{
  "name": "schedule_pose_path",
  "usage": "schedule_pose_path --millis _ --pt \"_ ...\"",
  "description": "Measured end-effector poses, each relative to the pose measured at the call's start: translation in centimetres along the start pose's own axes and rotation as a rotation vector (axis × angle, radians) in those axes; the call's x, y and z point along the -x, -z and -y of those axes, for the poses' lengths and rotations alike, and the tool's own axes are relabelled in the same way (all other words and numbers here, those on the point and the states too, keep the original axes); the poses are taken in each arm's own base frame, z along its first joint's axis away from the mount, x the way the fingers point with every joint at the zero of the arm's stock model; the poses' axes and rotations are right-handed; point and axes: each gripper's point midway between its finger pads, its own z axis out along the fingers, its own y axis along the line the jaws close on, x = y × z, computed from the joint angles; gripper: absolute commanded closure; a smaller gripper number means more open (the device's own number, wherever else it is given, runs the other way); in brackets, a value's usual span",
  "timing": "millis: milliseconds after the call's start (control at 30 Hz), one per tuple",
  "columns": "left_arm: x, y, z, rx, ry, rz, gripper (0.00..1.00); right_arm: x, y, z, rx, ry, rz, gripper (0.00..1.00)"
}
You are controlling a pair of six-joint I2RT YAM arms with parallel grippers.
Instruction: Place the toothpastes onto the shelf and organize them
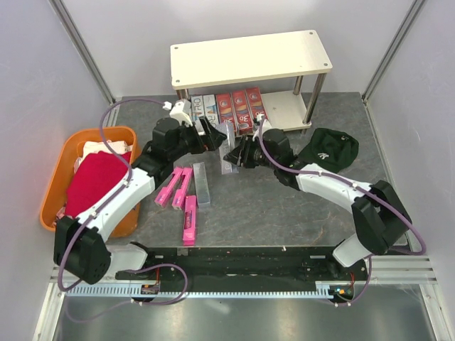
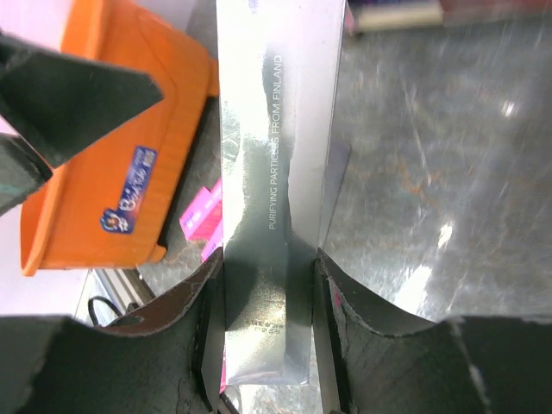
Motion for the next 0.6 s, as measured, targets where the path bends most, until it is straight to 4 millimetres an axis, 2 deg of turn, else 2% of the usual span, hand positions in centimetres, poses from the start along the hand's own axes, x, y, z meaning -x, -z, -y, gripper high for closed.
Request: schedule_pose_path --millis 100,333,467,600 --pt "1.8 1.5 0.4 0.014 -0.027 0.064 0.00 2.3 0.8 -1.0 0.008 0.030 0.042 0.78" --pt "5.3 5.0 0.8 0.044 -0.068 0.196 0.00 9.4 3.1 -4.5 0.061 0.105 0.196 0.77" --pt "5.7 5.5 0.1 0.076 -0.071 0.208 0.00 11.4 4.2 -6.5 0.100 0.148 0.240 0.76" --pt "5.7 5.6 -0.8 0.109 -0.071 0.204 0.00 12.3 5.1 -8.6 0.164 0.187 0.245 0.75"
